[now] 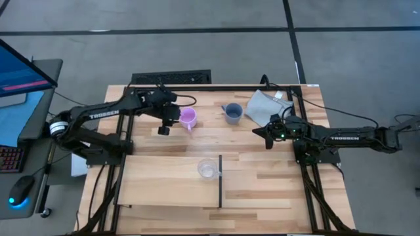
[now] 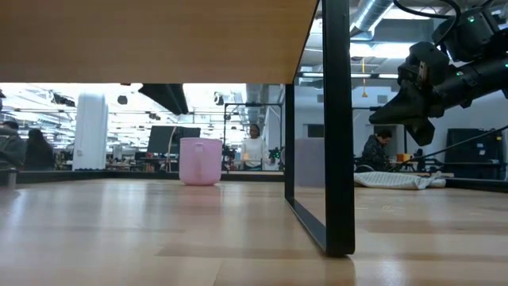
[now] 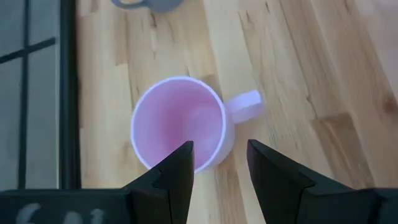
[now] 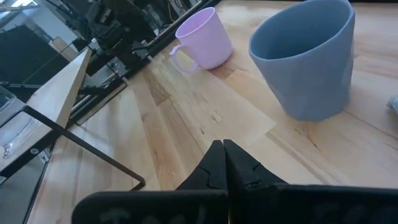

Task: Stack small to large cups/mugs on shelf
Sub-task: Put the pink mug on the shelf

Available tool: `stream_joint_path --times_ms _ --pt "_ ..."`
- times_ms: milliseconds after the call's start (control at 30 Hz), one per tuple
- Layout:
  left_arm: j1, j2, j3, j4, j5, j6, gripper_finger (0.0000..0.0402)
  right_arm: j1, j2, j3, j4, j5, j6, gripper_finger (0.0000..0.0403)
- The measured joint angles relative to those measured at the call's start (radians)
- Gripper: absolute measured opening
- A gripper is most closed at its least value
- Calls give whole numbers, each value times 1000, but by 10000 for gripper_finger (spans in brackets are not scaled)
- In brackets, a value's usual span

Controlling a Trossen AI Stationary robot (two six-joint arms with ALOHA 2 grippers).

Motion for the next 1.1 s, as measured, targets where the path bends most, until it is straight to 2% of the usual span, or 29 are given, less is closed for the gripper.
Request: stream_joint_path --times_ms 233,467,767,1100 --pt "0 116 57 -41 -47 57 141 0 0 0 0 0 1 2" --pt "0 205 116 -62 -50 80 141 0 0 0 -1 0 1 2" --pt "-3 223 128 -136 -41 126 141 0 0 0 -13 0 1 2" --pt "-4 223 128 -107 -19 149 141 0 0 0 -12 6 1 2"
